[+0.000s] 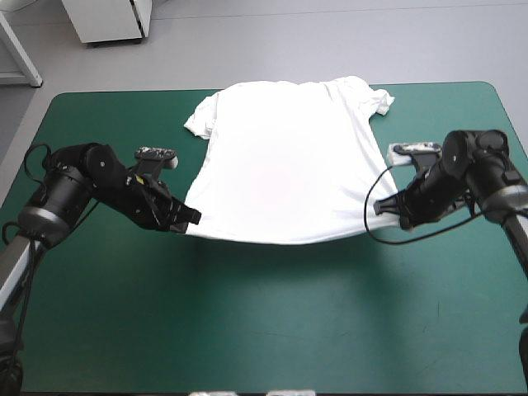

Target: Fold the cloth

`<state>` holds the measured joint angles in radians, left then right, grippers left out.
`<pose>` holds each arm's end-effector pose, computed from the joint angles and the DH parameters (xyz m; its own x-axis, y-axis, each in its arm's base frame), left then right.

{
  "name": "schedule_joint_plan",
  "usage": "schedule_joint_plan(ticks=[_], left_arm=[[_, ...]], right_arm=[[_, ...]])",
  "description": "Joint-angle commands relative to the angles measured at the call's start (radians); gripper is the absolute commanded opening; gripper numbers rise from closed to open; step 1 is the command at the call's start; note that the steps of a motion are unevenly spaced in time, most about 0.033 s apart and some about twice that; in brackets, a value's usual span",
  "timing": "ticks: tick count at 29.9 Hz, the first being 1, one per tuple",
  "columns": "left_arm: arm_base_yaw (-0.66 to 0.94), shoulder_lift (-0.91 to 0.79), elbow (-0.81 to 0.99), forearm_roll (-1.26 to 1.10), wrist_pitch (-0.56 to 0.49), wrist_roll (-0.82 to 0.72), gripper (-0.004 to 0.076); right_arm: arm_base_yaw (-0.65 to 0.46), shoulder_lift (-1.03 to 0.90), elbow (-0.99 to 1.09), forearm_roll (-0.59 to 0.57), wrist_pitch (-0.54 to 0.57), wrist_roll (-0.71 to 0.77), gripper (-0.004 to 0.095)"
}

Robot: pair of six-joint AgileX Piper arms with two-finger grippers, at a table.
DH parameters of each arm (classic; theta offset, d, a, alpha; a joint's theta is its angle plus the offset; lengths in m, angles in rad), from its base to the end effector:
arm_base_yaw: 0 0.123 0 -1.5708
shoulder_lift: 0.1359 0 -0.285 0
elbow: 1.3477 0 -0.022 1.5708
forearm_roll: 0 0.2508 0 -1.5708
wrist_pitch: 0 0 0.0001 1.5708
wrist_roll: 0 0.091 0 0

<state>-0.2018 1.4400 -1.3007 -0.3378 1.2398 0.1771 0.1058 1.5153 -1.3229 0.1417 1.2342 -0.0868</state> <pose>0.2669 -0.0837 0.3343 -0.9171 0.2491 -0.3112 0.3391 0.8980 -0.2805 0.2925 0.0433 0.3149 -0.9610 -0.1416 -0.2374 -0.1738 0.9774 0.1203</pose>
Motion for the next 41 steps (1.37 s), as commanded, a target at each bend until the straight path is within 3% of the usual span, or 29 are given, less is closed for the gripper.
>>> schedule_joint_plan(ticks=[1,9,21,32,35,41], left_arm=[[-0.005,-0.093,0.076,-0.018,0.033,0.004,-0.001],[-0.067,-0.211,0.282,-0.032,0.031,-0.008,-0.001],[-0.137,-0.427,0.568,-0.036,0.041,-0.124,-0.001],[-0.137,-0.517,0.617,-0.037,0.049,-0.152,-0.0009],[-0.137,-0.517,0.617,-0.039,0.049,-0.152,0.0002],[-0.137,-0.521,0.617,-0.046,0.05,-0.152,0.0167]], right_arm=[[0.029,-0.122,0.122,-0.033,0.014,0.005,-0.0015],[0.037,-0.3,0.378,-0.039,0.014,0.008,-0.0015],[0.037,-0.481,0.583,-0.035,0.014,0.031,-0.0015],[0.037,-0.623,0.726,0.005,0.014,0.031,0.0],[0.037,-0.629,0.726,0.027,0.014,0.031,0.0095],[0.037,-0.629,0.726,0.05,0.014,0.031,0.0504]])
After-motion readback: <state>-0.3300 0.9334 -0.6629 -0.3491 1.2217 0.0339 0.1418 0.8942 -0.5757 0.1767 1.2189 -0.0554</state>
